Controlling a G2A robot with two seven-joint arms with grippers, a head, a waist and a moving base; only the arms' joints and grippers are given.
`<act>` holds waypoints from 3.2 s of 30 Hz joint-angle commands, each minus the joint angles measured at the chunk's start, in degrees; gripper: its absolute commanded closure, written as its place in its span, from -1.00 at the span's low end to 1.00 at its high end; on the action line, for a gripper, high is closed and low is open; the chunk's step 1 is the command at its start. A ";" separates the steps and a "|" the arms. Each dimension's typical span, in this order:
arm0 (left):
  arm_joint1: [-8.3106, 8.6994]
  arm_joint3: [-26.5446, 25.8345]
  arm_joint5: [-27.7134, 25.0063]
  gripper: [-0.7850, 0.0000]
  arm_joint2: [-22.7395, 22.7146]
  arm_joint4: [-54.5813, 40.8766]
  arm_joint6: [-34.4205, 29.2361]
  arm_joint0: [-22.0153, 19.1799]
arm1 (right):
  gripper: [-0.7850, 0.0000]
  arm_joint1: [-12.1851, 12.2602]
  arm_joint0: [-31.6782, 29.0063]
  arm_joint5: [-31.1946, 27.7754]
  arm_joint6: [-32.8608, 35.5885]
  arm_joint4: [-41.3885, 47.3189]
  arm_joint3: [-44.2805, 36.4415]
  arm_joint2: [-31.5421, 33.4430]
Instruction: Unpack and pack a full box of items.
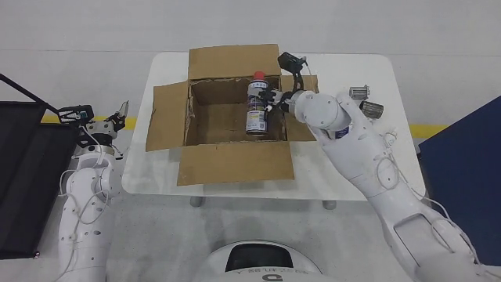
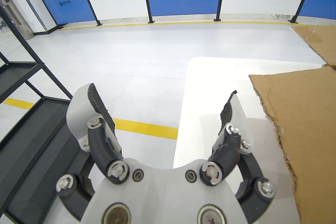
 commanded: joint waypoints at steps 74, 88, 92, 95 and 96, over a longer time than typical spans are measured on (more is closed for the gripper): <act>0.00 0.00 0.00 -1.00 0.00 0.00 0.00 0.00 | -1.00 4.68 -37.56 -5.52 -8.99 -2.39 -33.18 36.05; 0.00 0.00 0.00 -1.00 0.00 0.00 0.00 0.00 | -0.87 7.10 -41.85 -9.28 5.69 -30.21 -35.48 36.63; 0.00 0.00 0.00 -1.00 0.00 0.00 0.00 0.00 | -0.80 7.05 -39.29 -5.62 6.32 -32.13 -32.40 36.50; 0.00 0.00 0.00 -1.00 0.00 0.00 0.00 0.00 | -0.78 6.95 -35.88 -3.12 7.46 -32.61 -28.60 36.04; 0.00 0.00 0.00 -1.00 0.00 0.00 0.00 0.00 | -0.62 6.94 -34.85 -3.07 8.26 -32.64 -27.27 35.60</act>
